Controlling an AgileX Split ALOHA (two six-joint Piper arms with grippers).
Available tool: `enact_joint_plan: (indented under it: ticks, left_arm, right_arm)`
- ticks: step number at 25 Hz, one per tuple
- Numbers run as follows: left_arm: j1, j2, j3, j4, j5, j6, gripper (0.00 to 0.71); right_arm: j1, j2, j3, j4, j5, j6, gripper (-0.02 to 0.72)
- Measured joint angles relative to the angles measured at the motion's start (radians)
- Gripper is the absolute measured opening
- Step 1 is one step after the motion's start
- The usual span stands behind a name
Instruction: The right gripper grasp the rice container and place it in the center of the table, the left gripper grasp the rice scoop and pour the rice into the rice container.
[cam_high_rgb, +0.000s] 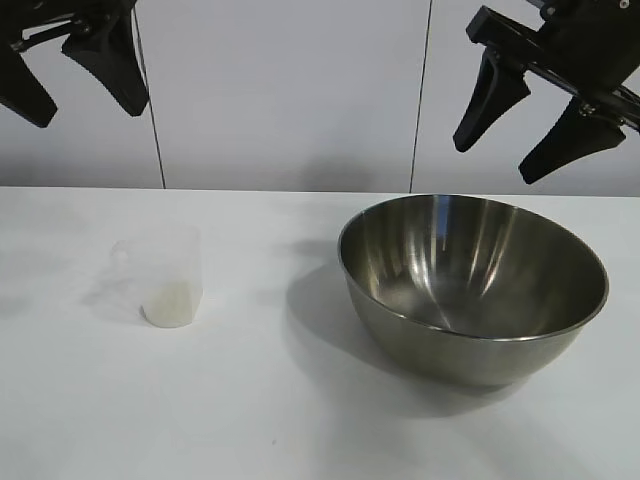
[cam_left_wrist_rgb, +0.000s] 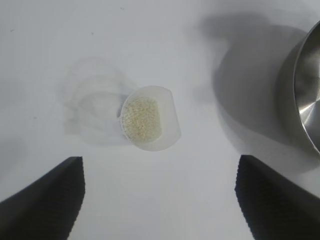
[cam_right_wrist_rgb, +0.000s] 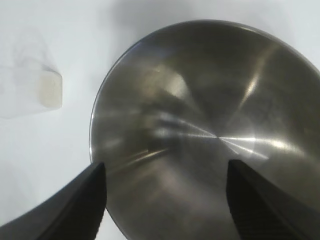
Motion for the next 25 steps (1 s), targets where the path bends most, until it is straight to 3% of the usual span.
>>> enact_joint_plan:
  ticks: [8, 12, 16, 20, 25]
  left_arm:
    - [0.000, 0.000, 0.000, 0.000, 0.000, 0.000, 0.597]
    - [0.000, 0.000, 0.000, 0.000, 0.000, 0.000, 0.597]
    - [0.000, 0.000, 0.000, 0.000, 0.000, 0.000, 0.597]
    - [0.000, 0.000, 0.000, 0.000, 0.000, 0.000, 0.597]
    - [0.000, 0.000, 0.000, 0.000, 0.000, 0.000, 0.597]
  right_arm:
    - [0.000, 0.000, 0.000, -0.026, 0.006, -0.017, 0.473]
    - [0.000, 0.000, 0.000, -0.160, 0.096, 0.004, 0.473]
    - [0.000, 0.000, 0.000, -0.348, 0.187, 0.104, 0.473]
    - [-0.002, 0.000, 0.000, -0.502, 0.216, 0.189, 0.473]
    - [-0.033, 0.000, 0.000, -0.521, 0.137, 0.217, 0.473]
